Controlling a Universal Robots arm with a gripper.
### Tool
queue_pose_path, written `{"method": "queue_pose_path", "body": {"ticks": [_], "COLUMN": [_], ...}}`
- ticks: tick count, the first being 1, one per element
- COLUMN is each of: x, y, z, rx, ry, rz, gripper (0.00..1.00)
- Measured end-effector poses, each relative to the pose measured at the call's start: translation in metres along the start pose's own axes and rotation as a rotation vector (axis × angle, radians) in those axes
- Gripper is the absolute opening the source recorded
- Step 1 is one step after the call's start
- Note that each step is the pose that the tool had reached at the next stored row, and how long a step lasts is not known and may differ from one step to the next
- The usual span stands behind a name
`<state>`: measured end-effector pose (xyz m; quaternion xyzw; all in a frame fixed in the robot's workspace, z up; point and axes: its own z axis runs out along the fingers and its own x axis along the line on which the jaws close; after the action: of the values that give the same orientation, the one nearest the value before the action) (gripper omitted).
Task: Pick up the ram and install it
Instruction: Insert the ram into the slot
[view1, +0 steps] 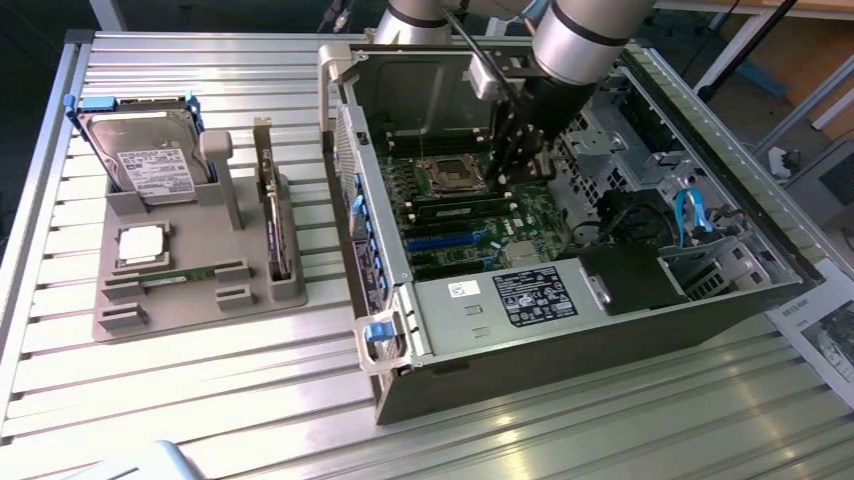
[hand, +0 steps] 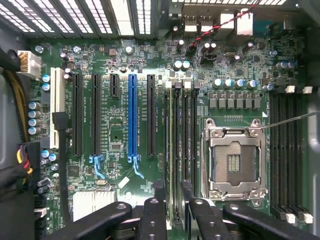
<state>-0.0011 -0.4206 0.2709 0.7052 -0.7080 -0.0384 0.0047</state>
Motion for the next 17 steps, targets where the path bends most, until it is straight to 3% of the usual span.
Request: {"method": "queue_pose_path", "body": {"ticks": [6, 8, 12, 17], "x": [-0.001, -0.002, -0.003, -0.003], "y": [0.0012, 0.0021, 0.0032, 0.0034], "z": [-0.02, -0.0341, -0.0512, -0.0551], "rx": [0.0001, 0.0, 0.0001, 0.0], "ry": [0.0002, 0.0004, 0.0004, 0.0006], "rz": [0.0, 0.0, 0.0, 0.0], "gripper": [0.25, 0.25, 0.25, 0.25]}}
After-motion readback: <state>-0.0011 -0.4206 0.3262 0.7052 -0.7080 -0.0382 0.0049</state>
